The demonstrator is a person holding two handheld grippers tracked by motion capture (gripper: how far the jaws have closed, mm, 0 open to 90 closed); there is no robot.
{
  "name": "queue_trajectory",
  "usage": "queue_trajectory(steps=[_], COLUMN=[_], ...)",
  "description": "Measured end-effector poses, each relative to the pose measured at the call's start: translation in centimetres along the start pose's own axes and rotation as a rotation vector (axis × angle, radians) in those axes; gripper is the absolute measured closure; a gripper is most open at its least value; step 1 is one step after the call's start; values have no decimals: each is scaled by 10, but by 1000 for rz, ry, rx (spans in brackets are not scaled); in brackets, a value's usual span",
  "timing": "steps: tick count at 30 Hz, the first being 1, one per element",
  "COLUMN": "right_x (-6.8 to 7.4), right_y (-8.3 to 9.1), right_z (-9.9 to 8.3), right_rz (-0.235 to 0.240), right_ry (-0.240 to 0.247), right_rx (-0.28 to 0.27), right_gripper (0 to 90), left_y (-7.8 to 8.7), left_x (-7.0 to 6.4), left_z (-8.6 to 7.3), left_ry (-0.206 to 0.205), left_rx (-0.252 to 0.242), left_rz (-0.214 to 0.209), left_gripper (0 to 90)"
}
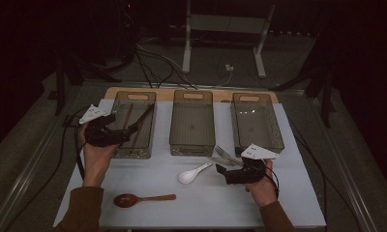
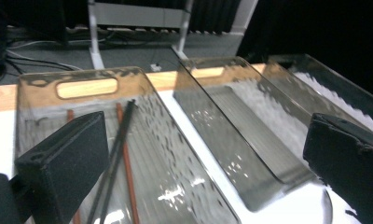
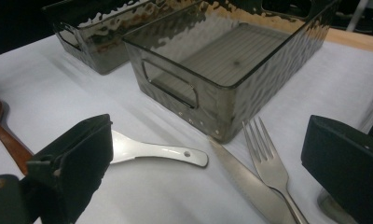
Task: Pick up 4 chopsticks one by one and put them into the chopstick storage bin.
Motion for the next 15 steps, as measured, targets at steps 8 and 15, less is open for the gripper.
queue_trajectory(steps=[8,15], right_x=[-4,-11], right_y=[4,9], right_z=[2,3], right_rz=[16,21], right_ry=[-20,-49], right_rx=[5,24], right_gripper=[29,28], left_y=[11,18], left_x=[-12,-19], left_z=[-11,-20], left_ry=[-38,-64], left_rx=[9,-1], left_rz=[-34,-48], left_gripper=[13,13])
Point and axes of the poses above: each handheld gripper's, and its own axes: y roughly backward along the jaws, z roughly out of its top, x roughly to its left, the point moved 3 cm from there along -y, roughly forward along the jaws, and after that the axes turned 2 degrees about z, right-handed, at the moved point
